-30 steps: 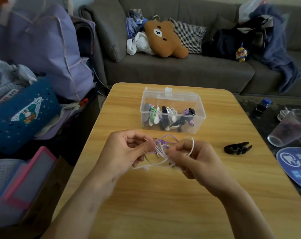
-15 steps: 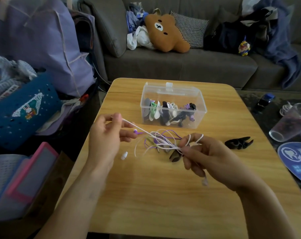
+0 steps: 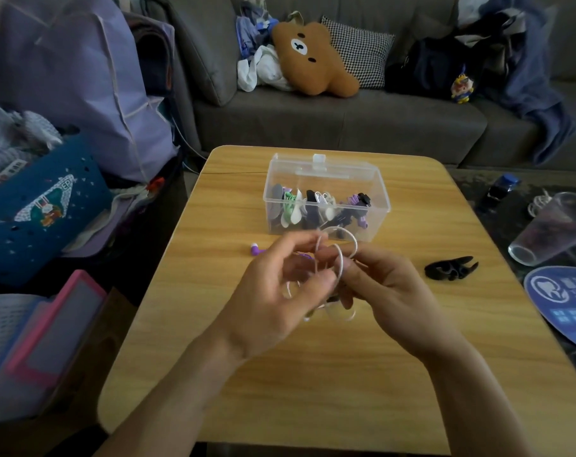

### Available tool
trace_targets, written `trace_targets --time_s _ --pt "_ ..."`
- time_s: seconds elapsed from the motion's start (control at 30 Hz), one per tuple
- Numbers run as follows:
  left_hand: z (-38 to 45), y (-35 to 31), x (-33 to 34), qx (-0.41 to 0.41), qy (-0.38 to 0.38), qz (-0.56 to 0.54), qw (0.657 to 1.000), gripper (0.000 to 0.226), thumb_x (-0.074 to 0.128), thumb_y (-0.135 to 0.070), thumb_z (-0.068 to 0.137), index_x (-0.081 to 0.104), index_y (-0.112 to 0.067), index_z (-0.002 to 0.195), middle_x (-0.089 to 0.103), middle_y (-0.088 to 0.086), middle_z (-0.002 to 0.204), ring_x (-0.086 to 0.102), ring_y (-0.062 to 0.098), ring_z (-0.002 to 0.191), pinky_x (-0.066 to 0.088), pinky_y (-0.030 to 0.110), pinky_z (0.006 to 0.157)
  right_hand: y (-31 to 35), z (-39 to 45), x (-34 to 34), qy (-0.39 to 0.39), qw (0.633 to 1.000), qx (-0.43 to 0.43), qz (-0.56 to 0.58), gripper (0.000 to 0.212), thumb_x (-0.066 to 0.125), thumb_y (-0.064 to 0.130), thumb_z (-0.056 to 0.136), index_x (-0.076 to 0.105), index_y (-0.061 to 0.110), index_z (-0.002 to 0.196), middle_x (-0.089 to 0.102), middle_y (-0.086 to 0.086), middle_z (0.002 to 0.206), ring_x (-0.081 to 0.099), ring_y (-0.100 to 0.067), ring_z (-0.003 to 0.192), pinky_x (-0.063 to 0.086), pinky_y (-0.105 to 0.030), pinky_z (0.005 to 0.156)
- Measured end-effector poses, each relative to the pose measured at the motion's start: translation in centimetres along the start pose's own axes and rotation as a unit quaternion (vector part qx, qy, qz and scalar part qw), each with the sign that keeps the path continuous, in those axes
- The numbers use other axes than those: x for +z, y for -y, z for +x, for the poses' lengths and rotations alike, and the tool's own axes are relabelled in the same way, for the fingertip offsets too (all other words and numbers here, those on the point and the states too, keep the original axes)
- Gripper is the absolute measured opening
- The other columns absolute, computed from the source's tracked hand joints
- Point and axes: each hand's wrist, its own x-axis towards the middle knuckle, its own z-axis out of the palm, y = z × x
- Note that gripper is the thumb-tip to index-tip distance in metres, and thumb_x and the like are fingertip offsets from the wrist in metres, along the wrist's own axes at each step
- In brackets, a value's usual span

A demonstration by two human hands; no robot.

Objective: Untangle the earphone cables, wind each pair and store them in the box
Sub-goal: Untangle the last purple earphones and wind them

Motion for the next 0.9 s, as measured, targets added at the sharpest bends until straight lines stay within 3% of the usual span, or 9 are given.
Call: trace_targets --time_s 0.1,0.23,0.3,0.37,0.47,0.57,0.7,0.8,0.9 --pt "0.2 0.6 0.2 -0.004 -0.043 0.039 0.998 0.038 0.078 -0.014 0.084 0.066 -0.017 0.12 0.075 0.0 0.099 0.073 0.017 0.087 0.06 0.04 0.08 -0.1 -0.1 0.0 -0.001 1.0 0.009 -0.004 0.025 0.052 0.019 0.1 0.071 0.006 0.108 0.065 -0.018 0.087 0.057 -0.022 0.07 0.049 -0.028 0.061" --pt "0.8 1.1 -0.9 -0.016 -0.106 0.062 0.992 0.007 0.076 -0.014 0.084 0.078 -0.015 0.091 0.072 0.008 0.068 0.063 0.022 0.057 0.055 0.038 0.056 0.5 0.2 0.0 -0.063 0.991 0.06 0.1 0.04 0.042 0.033 0.1 0.059 0.013 0.07 0.064 -0.023 0.079 0.059 -0.03 0.076 0.051 -0.031 0.069" --pt "0.9 1.2 -1.7 -0.03 -0.145 0.032 0.988 0.009 0.069 -0.014 0.091 0.077 -0.011 0.09 0.069 0.011 0.064 0.06 0.019 0.051 0.051 0.031 0.05 0.9 0.4 -0.3 -0.105 0.977 0.089 0.162 0.041 0.045 0.036 0.096 0.049 0.012 0.064 0.058 -0.019 0.066 0.064 -0.035 0.078 0.052 -0.038 0.074" --pt "1.0 1.2 -2.5 -0.046 -0.165 0.016 0.985 0.017 0.063 -0.02 0.095 0.075 -0.01 0.089 0.067 0.009 0.061 0.056 0.018 0.045 0.045 0.029 0.045 1.2 0.4 -0.6 -0.127 0.968 0.112 0.183 0.041 0.049 0.035 0.094 0.048 0.011 0.061 0.045 -0.011 0.052 0.06 -0.032 0.063 0.049 -0.039 0.073" --pt "1.0 1.1 -3.3 -0.051 -0.169 0.041 0.983 0.026 0.058 -0.029 0.097 0.073 -0.011 0.084 0.056 0.003 0.05 0.044 0.015 0.038 0.036 0.031 0.043 1.5 0.1 -0.9 -0.09 0.97 0.113 0.196 0.032 0.06 0.027 0.092 0.059 0.008 0.066 0.026 -0.001 0.048 0.032 -0.016 0.041 0.046 -0.036 0.06" --pt "1.1 1.2 -3.7 -0.018 -0.191 0.096 0.977 0.029 0.058 -0.032 0.096 0.072 -0.012 0.081 0.048 -0.002 0.044 0.04 0.008 0.038 0.036 0.02 0.043 1.5 0.0 -1.0 -0.021 0.973 0.097 0.207 0.026 0.075 0.03 0.081 0.068 0.005 0.077 0.033 -0.002 0.05 0.037 -0.014 0.039 0.053 -0.036 0.057" --pt "1.2 0.9 -3.8 0.007 -0.254 0.153 0.955 0.035 0.054 -0.031 0.1 0.069 -0.008 0.078 0.049 -0.005 0.045 0.045 0.005 0.04 0.036 0.013 0.045 1.1 -0.1 -1.4 0.024 0.984 0.096 0.148 0.032 0.082 0.035 0.075 0.071 0.007 0.085 0.066 -0.018 0.07 0.07 -0.035 0.072 0.059 -0.04 0.074" --pt "1.6 0.5 -3.3 -0.003 -0.324 -0.028 0.946 0.052 0.041 -0.035 0.105 0.053 -0.001 0.068 0.05 0.007 0.05 0.048 0.013 0.044 0.042 0.018 0.049 0.9 -0.3 -1.7 0.017 0.993 0.095 0.064 0.016 0.068 0.016 0.081 0.067 0.002 0.073 0.065 -0.017 0.066 0.07 -0.031 0.105 0.053 -0.03 0.086" --pt "1.7 0.5 -3.7 -0.025 -0.291 -0.159 0.943 0.052 0.041 -0.044 0.102 0.042 -0.012 0.061 0.035 0.003 0.043 0.035 0.019 0.037 0.033 0.026 0.042 1.3 -0.5 -2.1 0.032 0.994 0.102 0.018 0.015 0.062 0.01 0.078 0.065 -0.001 0.068 0.064 -0.012 0.059 0.07 -0.021 0.108 0.047 -0.021 0.083"
